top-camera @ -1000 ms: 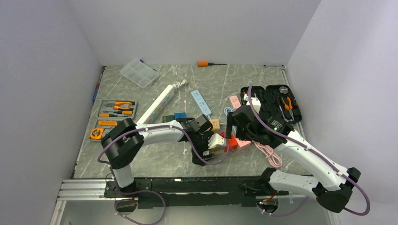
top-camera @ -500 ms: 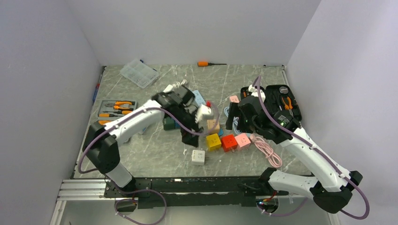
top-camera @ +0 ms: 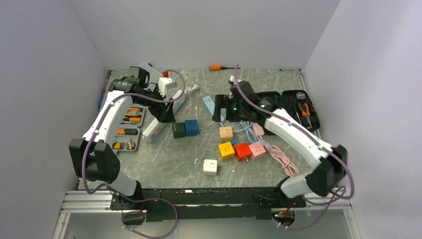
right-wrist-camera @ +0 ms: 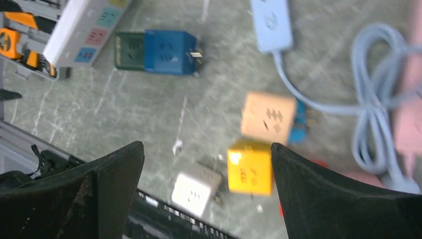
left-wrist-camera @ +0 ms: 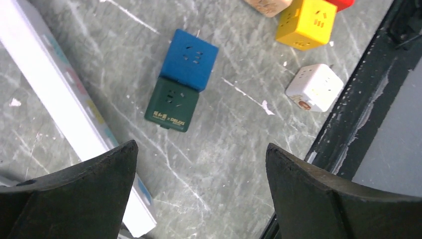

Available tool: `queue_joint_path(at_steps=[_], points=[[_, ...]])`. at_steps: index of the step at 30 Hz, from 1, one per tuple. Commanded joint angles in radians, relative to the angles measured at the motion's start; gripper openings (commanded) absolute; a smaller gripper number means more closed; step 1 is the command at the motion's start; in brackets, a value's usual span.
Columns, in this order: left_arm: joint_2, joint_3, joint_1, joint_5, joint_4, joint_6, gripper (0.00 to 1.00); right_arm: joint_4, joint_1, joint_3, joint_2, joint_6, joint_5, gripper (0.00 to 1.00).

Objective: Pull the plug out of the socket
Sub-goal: Pick up the socket from the center of the board.

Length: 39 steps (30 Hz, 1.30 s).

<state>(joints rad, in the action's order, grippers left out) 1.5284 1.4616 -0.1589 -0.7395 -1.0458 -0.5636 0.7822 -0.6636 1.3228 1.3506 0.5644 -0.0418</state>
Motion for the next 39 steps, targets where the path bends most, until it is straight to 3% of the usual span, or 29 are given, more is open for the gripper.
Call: queue_joint_path(at_steps=[1, 3, 7, 9, 16, 19, 24, 36, 39], points=[[0.025, -0.007, 0.019, 0.055, 0.008, -0.018, 0.99, -0.383, -0.007, 0.017, 0.159, -0.112, 0.140, 0.99], [0.026, -0.002, 0.043, 0.047, -0.004, -0.035, 0.99, -0.428, -0.013, 0.056, 0.268, -0.137, 0.102, 0.92], [0.031, 0.021, 0.094, 0.035, -0.063, -0.084, 0.99, -0.365, -0.023, 0.244, 0.538, -0.200, 0.071, 0.65], [0.036, 0.018, 0.131, 0.012, -0.084, -0.099, 0.99, -0.320, -0.037, 0.350, 0.651, -0.237, 0.058, 0.61], [0.055, -0.030, 0.196, -0.010, -0.168, -0.182, 0.99, -0.407, -0.042, 0.475, 0.795, -0.273, 0.047, 0.58], [0.021, -0.058, 0.199, -0.001, -0.131, -0.168, 0.99, -0.441, -0.045, 0.479, 0.835, -0.261, 0.076, 0.58], [-0.066, -0.121, 0.206, 0.022, -0.012, -0.109, 0.99, -0.528, -0.068, 0.354, 0.817, -0.246, 0.110, 0.61], [-0.128, -0.240, 0.208, -0.009, 0.049, -0.100, 0.99, -0.606, -0.201, 0.059, 0.637, -0.221, 0.063, 0.63], [-0.121, -0.230, 0.208, 0.000, 0.028, -0.112, 0.99, -0.578, -0.203, 0.047, 0.609, -0.209, -0.015, 0.73]])
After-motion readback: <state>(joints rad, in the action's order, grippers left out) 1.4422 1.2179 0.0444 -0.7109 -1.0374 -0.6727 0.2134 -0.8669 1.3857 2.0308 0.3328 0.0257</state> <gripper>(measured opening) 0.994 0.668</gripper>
